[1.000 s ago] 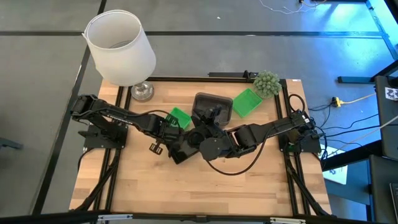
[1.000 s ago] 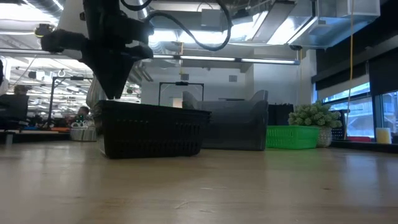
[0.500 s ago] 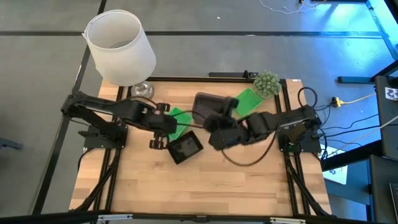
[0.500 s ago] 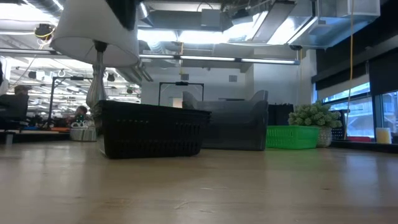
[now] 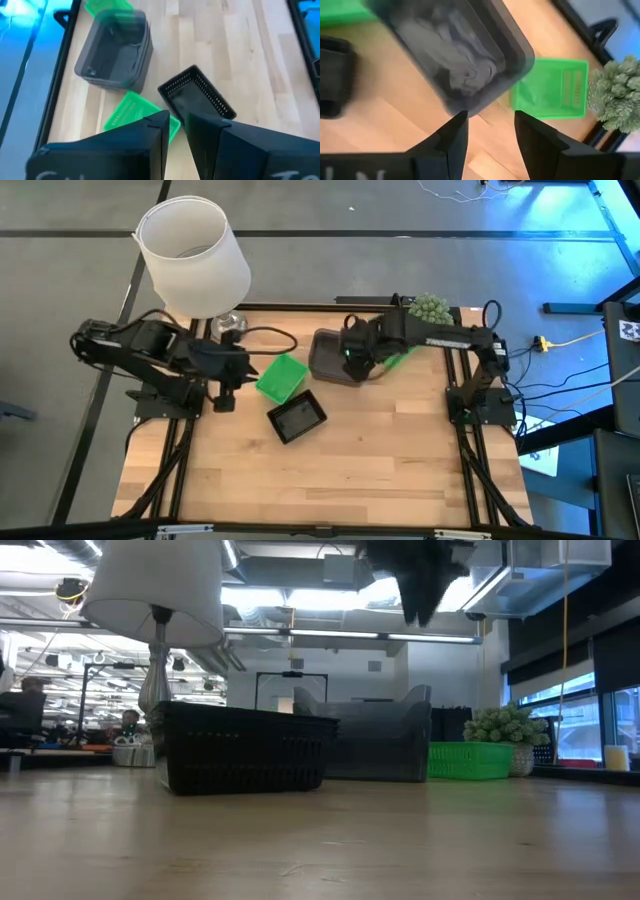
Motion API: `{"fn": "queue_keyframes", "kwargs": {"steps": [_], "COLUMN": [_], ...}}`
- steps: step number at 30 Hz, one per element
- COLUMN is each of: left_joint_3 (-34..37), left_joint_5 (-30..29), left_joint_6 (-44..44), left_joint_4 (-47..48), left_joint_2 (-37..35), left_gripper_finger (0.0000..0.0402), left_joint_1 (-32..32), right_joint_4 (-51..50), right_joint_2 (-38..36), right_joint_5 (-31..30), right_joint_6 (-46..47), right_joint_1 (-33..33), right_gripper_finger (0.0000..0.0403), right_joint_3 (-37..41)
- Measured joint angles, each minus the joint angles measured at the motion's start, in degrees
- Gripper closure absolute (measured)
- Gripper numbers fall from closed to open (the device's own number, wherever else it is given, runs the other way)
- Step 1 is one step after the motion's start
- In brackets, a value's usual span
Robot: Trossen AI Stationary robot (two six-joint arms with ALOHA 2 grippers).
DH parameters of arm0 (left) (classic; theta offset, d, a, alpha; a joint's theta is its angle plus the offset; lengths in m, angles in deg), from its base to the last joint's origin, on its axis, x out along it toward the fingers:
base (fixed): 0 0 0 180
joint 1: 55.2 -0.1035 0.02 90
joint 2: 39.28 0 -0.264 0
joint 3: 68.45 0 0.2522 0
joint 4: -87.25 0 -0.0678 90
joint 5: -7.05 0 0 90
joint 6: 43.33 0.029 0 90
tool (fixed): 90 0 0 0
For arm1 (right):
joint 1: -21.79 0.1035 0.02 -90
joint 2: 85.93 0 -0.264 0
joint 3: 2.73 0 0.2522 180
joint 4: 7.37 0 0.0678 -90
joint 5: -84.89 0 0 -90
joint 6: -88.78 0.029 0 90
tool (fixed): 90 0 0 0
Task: Stack baskets by color
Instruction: Stack the right green basket on top of the left green basket
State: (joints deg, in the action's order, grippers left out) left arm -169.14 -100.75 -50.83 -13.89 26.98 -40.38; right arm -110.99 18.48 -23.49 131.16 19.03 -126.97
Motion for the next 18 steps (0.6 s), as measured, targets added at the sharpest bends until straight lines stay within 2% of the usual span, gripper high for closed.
{"fn": "queue_keyframes", "kwargs": {"steps": [9,11,18], "left_joint_3": [0.02,0.04,0.04], "left_joint_5": [-1.26,-1.54,-6.92], "left_joint_6": [-0.02,0.10,0.13], "left_joint_4": [-0.04,0.00,-0.01], "left_joint_2": [-2.37,-2.25,-2.27], "left_gripper_finger": [0.0347,0.0347,0.0347], "left_joint_1": [1.01,0.78,0.45], "right_joint_4": [-0.02,0.54,16.23], "right_joint_2": [-1.77,-3.50,-10.51], "right_joint_5": [9.10,9.38,10.97], "right_joint_6": [-14.96,-16.88,-25.60], "right_joint_1": [-8.89,-9.99,-14.22], "right_gripper_finger": [0.0241,0.0241,0.0241], "right_joint_3": [13.12,16.83,31.46]}}
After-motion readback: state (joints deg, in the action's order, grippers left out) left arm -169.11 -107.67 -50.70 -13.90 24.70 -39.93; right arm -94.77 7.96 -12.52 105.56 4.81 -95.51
